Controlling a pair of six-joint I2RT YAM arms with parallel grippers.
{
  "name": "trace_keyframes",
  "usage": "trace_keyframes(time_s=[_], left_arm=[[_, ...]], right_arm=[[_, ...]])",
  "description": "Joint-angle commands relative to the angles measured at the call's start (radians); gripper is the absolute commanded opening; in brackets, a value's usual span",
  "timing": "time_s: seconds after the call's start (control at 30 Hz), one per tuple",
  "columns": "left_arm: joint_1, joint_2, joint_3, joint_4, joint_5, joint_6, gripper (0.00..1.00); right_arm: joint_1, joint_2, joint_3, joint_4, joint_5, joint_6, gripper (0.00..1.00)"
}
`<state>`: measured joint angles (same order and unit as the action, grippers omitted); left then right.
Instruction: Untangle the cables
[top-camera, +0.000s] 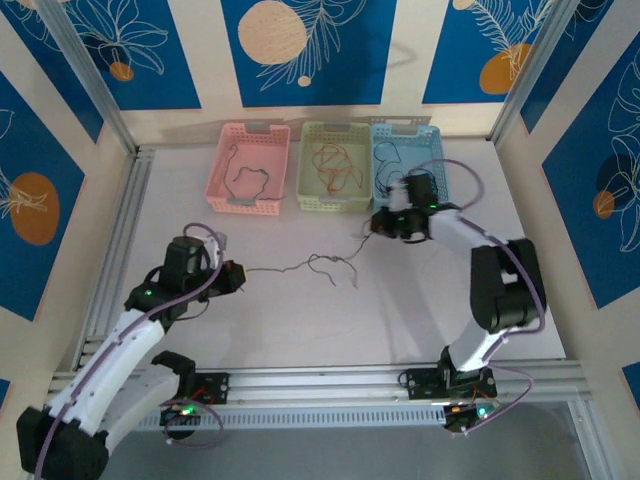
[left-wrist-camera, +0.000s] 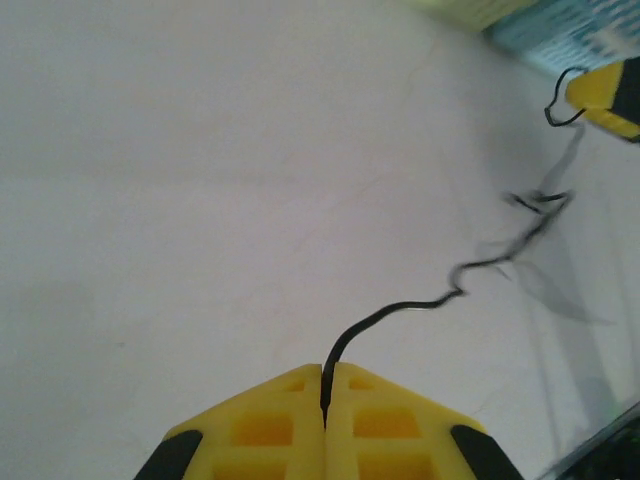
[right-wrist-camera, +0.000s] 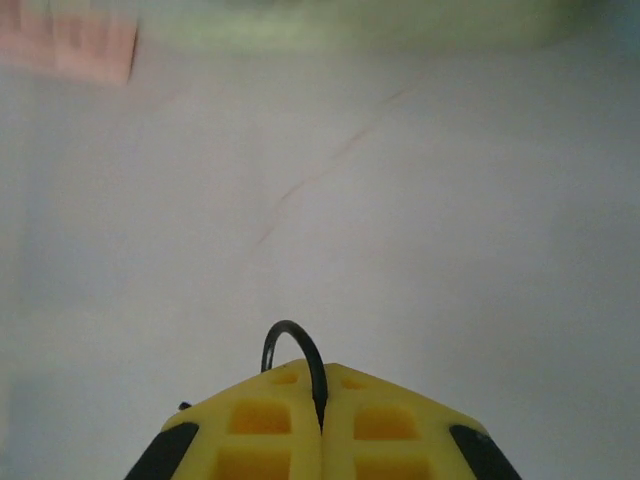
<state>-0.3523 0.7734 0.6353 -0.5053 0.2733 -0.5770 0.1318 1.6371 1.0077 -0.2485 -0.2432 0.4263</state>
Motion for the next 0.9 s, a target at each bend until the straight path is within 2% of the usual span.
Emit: trace_keyframes(time_s=[0.0,0.1,0.3,0.47,0.63,0.7,0.77,0.87], left_arm=[[-0.002,-0.08,0.077,-0.164,-0.073,0.008,0.0],[-0.002,-0.117,0.121,-0.227,-0.106,0.021,0.0],[-0.002,-0.145,0.199,-0.316,-0.182,0.057,0.0],[-0.002,-0.159,0.317,-0.448,-0.346,0.147,0.0],[-0.002,-0.178,0.406,-0.528,-0.46,0.215,0.0],[-0.002,-0.172,0.399,-0.517,-0.43,0.216,0.0],[-0.002,-0.159,0.363,-0.465,-0.326,0.184,0.0],[-0.002,-0.134,0.246,-0.301,-0.125,0.076,0.0]], right_arm=[[-0.168,-0.047,-0.087,0.044,-0.019,0.187,0.0],[-0.279,-0.081,-0.163,0.101,-0.052,0.252,0.0],[-0.358,-0.107,-0.195,0.083,0.018,0.288,0.0],[-0.455,-0.141,-0.231,0.071,0.091,0.328,0.0],[-0.485,-0.176,-0.258,0.073,0.128,0.344,0.0],[-0.47,-0.18,-0.273,0.14,0.023,0.348,0.0],[-0.424,-0.182,-0.258,0.144,-0.025,0.335,0.0],[-0.336,-0.194,-0.246,0.195,-0.143,0.334,0.0]])
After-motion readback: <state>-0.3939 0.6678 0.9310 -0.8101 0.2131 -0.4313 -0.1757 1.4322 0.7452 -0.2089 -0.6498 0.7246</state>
